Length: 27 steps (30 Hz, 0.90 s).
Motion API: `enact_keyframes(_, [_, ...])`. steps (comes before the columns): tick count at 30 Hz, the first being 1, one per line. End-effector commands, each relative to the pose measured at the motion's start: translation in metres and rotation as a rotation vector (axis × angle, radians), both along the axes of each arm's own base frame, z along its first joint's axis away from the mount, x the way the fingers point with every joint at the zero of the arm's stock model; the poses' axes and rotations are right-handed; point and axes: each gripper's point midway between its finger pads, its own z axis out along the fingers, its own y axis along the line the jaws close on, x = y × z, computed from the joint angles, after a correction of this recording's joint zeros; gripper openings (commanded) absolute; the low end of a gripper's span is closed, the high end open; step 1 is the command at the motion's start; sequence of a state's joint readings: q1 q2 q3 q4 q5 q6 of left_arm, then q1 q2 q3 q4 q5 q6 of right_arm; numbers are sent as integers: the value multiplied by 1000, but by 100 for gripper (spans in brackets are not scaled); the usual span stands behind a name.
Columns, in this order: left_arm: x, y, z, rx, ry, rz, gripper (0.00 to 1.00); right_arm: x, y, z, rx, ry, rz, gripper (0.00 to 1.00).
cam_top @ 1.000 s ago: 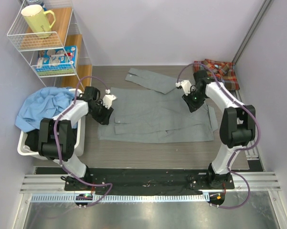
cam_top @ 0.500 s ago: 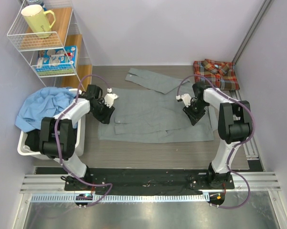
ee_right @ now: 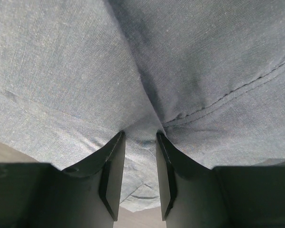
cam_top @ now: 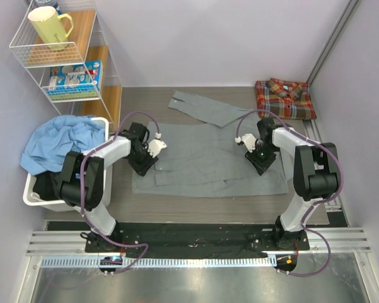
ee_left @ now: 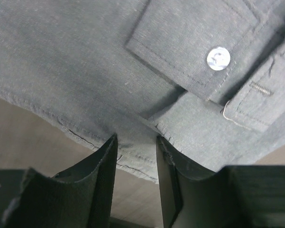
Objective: Fold and stack the long sleeve shirts
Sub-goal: Fold the shirt
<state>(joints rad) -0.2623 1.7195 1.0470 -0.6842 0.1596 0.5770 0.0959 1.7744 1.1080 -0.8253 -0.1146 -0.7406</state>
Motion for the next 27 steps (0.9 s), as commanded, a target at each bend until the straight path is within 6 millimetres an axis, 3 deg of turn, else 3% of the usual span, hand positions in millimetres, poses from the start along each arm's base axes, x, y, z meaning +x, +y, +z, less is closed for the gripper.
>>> enact_keyframes(1, [-86, 18, -14, 54, 215, -35, 39, -61, -8, -12, -14, 158, 25, 38])
enact_keyframes(6, [-112, 19, 0, 21, 250, -57, 39, -97, 5, 4, 62, 226, 84, 40])
enact_keyframes(10, [-108, 11, 26, -34, 203, -105, 40, -105, 20, 36, 159, 236, 133, 44])
enact_keyframes(13, [-89, -5, 51, -113, 128, -128, 43, -83, 34, 65, 234, 170, 127, 48])
enact_keyframes(15, [-66, -18, 71, -165, 44, -130, 46, -55, 41, 82, 266, 100, 117, 50])
enact_keyframes(17, [-44, -29, 79, -204, -15, -98, 47, -22, 51, 97, 310, 16, 94, 52])
enact_keyframes(18, [-30, -34, 86, -217, -49, -90, 48, -10, 54, 90, 316, 26, 84, 52])
enact_keyframes(20, [-8, -39, 77, -218, -65, -59, 48, 21, 55, 92, 303, -33, 71, 51])
enact_keyframes(21, [3, -42, 76, -218, -70, -45, 47, 29, 55, 74, 292, 12, 67, 50])
enact_keyframes(22, [15, -42, 74, -211, -87, -18, 47, 43, 54, 76, 283, -10, 70, 48])
enact_keyframes(23, [22, -43, 60, -198, -59, -1, 46, 48, 53, 69, 278, 3, 64, 48])
enact_keyframes(24, [33, -45, 61, -196, -75, 12, 45, 55, 54, 57, 274, 20, 63, 48])
enact_keyframes(27, [48, -45, 43, -164, -46, 41, 45, 68, 52, 47, 249, 19, 62, 48])
